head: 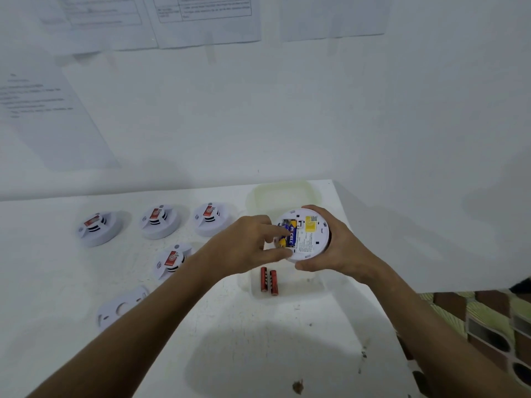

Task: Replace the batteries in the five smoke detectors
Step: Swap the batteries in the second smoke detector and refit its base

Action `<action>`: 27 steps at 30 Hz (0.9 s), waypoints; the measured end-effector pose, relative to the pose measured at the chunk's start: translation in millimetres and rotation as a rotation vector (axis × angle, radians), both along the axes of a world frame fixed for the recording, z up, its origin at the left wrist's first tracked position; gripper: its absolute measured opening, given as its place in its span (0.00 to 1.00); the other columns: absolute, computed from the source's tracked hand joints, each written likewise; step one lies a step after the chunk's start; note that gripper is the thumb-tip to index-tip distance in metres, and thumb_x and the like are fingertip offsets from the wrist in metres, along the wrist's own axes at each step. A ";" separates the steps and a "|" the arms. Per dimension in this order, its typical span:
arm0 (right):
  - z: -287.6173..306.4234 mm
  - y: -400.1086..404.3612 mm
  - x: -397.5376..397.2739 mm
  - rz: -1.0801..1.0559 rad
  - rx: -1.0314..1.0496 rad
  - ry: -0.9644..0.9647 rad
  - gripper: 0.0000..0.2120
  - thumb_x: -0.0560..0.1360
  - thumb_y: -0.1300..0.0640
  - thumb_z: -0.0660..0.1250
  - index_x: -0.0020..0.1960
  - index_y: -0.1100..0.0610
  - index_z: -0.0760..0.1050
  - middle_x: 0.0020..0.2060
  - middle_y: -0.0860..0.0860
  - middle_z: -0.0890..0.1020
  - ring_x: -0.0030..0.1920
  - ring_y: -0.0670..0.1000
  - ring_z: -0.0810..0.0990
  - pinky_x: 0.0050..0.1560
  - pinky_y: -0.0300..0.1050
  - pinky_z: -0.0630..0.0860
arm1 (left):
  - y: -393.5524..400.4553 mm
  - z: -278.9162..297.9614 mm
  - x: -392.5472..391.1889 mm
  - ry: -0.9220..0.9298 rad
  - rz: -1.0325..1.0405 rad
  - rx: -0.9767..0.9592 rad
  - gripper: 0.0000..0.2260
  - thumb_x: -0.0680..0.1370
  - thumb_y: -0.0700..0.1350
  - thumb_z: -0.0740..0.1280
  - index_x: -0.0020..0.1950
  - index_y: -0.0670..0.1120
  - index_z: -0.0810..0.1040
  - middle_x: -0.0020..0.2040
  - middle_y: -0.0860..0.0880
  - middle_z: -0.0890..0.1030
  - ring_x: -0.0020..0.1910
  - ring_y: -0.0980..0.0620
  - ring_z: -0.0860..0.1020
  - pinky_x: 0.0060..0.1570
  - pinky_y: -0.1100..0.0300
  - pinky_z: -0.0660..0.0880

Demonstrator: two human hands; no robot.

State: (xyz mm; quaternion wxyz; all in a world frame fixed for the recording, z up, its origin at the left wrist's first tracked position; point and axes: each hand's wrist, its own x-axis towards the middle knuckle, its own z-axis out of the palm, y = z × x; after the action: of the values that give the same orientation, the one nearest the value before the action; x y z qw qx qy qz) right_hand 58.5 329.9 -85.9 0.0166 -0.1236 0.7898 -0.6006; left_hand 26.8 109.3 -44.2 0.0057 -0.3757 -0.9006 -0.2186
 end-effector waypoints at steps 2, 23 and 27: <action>0.3 3.4 0.4 -0.002 0.007 0.007 0.42 0.58 0.70 0.82 0.66 0.50 0.70 0.56 0.44 0.79 0.56 0.46 0.79 0.54 0.44 0.81 | 4.6 1.2 -0.4 -0.055 0.063 0.092 0.15 0.75 0.54 0.71 0.59 0.50 0.82 0.47 0.50 0.82 0.39 0.58 0.78 0.40 0.66 0.76; -13.5 56.7 16.6 -0.054 0.024 -0.012 0.43 0.58 0.66 0.84 0.67 0.49 0.69 0.57 0.43 0.80 0.59 0.45 0.78 0.55 0.41 0.79 | 26.0 -47.0 4.8 -0.307 0.248 -0.219 0.08 0.78 0.45 0.67 0.53 0.44 0.82 0.53 0.48 0.83 0.45 0.55 0.79 0.46 0.65 0.75; -13.3 57.3 17.2 -0.016 0.025 -0.007 0.43 0.57 0.66 0.84 0.67 0.50 0.70 0.57 0.42 0.80 0.59 0.45 0.78 0.55 0.40 0.79 | 35.4 -51.6 6.4 -0.215 0.273 -0.372 0.09 0.80 0.45 0.64 0.54 0.43 0.81 0.51 0.46 0.82 0.45 0.49 0.80 0.45 0.60 0.76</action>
State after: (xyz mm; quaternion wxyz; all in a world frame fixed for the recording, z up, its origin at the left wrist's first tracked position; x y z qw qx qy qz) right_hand 75.7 387.2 -99.2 0.0160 -0.1149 0.7980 -0.5913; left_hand 33.3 144.7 -95.7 -0.1298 -0.2199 -0.9631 -0.0850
